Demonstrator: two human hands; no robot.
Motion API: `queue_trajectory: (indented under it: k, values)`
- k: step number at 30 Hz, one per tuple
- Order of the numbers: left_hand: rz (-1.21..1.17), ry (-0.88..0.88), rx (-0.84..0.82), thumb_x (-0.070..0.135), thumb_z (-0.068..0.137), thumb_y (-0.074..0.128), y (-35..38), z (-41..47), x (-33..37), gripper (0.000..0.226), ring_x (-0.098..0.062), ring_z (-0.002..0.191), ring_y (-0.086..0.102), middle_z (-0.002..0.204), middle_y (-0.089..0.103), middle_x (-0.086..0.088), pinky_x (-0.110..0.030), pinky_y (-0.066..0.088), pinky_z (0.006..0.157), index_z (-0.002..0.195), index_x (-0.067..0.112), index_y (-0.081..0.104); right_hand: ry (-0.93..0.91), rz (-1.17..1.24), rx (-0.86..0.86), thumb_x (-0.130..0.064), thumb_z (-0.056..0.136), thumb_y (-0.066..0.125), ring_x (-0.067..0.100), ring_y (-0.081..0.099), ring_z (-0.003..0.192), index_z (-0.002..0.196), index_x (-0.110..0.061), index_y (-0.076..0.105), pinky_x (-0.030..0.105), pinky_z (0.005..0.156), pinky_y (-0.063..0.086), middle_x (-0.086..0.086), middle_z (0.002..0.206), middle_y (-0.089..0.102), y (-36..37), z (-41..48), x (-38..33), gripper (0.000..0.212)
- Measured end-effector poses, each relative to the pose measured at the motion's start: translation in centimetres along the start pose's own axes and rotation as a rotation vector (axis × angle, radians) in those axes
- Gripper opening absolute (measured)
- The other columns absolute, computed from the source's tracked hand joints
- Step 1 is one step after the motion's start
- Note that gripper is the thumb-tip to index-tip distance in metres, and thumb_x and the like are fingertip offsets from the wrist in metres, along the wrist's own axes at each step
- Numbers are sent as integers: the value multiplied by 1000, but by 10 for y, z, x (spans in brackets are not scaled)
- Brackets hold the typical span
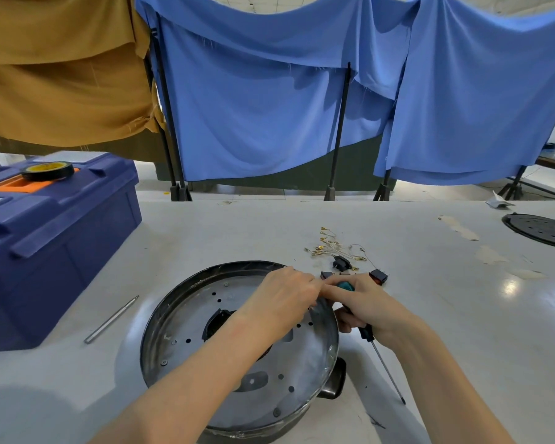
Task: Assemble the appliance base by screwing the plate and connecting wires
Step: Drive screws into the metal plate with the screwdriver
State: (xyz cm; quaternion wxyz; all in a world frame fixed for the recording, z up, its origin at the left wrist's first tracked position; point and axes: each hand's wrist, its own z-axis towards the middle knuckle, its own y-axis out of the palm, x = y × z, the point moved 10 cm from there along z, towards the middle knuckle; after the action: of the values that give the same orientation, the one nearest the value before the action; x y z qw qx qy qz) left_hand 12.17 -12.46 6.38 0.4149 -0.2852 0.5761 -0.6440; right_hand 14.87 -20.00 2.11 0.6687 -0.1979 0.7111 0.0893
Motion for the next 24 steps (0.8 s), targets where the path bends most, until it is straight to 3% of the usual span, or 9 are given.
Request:
queue_trajectory:
  k: [6,11,17,22,24]
  values:
    - [-467,-176,89,16,94,60,-1,-7,-22,11,-24,89,62,90,70,-7,-39,49,80,98,11,69,28,44,-15,-25,92,67,14,25,35,79,-13,75,24,40,35,12,74,58,-1,2,5,20]
    - [-748,-268,177,10,92,61,3,-15,-35,15,-19,68,64,78,71,-10,-35,53,71,94,8,76,33,77,-13,-22,95,64,13,25,33,88,-3,72,22,40,35,17,78,57,-2,3,9,21]
    - [-808,-254,160,16,95,60,4,-19,-33,20,-17,72,62,77,63,-4,-31,51,71,86,6,74,27,70,-29,-23,94,66,13,24,34,86,-5,73,24,40,36,16,78,58,-1,4,10,21]
    - [-1089,-419,49,17,84,75,18,-20,-41,7,-5,53,59,59,67,2,-20,48,54,80,13,79,29,68,-39,-24,93,66,13,24,34,80,-13,75,24,41,37,9,67,56,0,4,10,19]
    - [-1188,-530,-7,16,81,78,26,-20,-43,7,-8,46,58,53,66,1,-19,45,47,78,10,78,31,63,-34,-24,93,67,13,24,34,80,-14,75,24,41,36,6,65,55,0,5,10,19]
